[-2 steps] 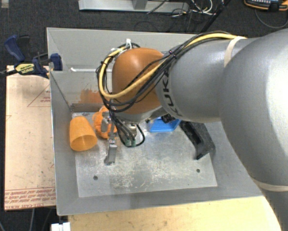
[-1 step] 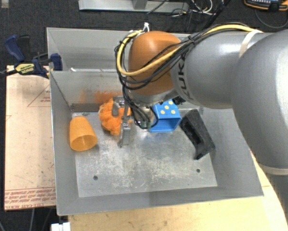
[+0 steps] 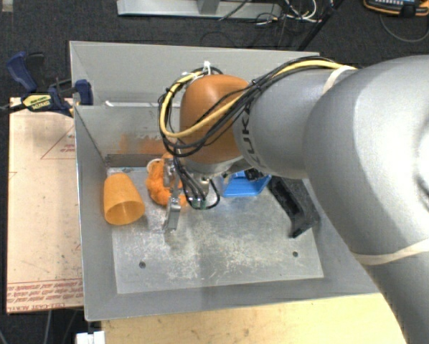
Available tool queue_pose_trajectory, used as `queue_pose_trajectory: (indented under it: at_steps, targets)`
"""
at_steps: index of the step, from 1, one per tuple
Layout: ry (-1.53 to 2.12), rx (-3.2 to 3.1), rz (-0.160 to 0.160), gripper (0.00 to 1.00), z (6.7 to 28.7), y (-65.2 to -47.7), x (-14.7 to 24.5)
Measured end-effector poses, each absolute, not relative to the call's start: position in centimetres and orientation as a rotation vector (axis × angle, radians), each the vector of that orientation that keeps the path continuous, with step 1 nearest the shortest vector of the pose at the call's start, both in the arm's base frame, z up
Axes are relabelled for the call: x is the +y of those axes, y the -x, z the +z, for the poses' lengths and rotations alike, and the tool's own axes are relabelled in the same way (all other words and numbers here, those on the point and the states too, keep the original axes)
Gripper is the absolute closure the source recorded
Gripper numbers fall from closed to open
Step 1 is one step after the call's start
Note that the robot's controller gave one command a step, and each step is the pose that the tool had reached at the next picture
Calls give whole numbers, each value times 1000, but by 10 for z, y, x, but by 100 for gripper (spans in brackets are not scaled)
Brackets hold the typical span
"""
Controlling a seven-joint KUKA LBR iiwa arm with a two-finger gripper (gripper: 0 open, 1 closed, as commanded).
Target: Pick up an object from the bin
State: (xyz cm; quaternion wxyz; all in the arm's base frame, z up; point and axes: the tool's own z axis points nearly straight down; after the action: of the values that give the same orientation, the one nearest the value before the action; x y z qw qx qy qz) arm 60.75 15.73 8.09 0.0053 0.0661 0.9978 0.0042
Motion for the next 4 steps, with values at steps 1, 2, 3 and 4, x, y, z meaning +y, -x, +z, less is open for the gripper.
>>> queue_pose_trajectory:
  at_steps: [1,2,3,4]
  targets:
    - [-123,3118,24,100,75,-632,176]
    - [-124,3119,23,100,75,-632,176]
    - [-124,3121,22,100,77,-631,176]
    - [-124,3130,17,100,94,-628,175]
